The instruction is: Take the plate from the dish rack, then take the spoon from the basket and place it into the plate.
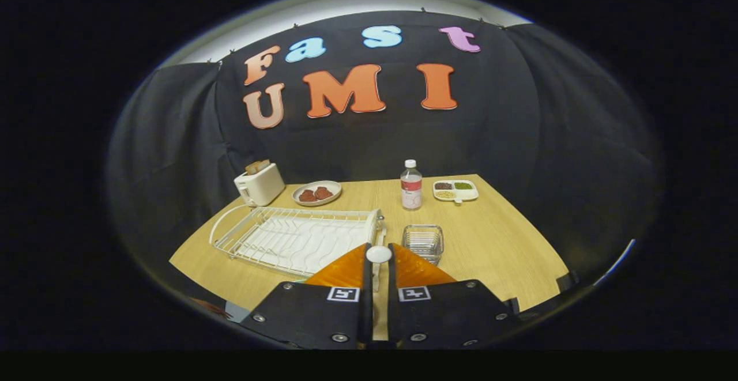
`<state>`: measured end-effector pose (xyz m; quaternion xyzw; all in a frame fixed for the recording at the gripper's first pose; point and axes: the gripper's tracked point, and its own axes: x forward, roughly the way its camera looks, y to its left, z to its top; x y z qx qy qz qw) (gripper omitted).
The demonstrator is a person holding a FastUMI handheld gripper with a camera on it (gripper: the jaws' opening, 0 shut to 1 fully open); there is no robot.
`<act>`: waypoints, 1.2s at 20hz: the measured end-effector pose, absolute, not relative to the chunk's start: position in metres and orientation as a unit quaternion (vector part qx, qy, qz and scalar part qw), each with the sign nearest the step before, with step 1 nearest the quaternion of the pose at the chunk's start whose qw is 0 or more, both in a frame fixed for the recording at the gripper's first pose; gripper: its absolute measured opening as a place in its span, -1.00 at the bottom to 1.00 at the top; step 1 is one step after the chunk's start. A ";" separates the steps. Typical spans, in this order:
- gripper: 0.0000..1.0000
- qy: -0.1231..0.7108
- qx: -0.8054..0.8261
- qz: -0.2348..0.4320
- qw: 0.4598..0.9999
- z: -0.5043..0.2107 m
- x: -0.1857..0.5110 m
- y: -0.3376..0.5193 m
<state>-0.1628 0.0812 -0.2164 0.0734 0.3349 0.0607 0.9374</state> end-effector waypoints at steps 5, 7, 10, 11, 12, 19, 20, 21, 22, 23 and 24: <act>-0.80 0.346 0.084 0.096 0.930 -0.208 -0.181 0.097; -0.80 0.352 0.077 0.112 0.926 -0.210 -0.188 0.104; -0.80 0.362 0.112 0.132 0.916 -0.210 -0.197 0.119; -0.80 0.363 0.125 0.139 0.913 -0.211 -0.200 0.125; -0.80 0.370 0.134 0.150 0.907 -0.214 -0.204 0.133; -0.80 0.409 0.144 0.185 0.882 -0.248 -0.219 0.159; -0.80 0.413 0.141 0.190 0.880 -0.253 -0.221 0.162; -0.79 0.418 0.137 0.194 0.877 -0.260 -0.224 0.165; -0.80 0.423 0.134 0.197 0.874 -0.264 -0.224 0.166; -0.80 0.428 0.132 0.201 0.871 -0.270 -0.225 0.169; -0.80 0.430 0.131 0.205 0.869 -0.273 -0.226 0.172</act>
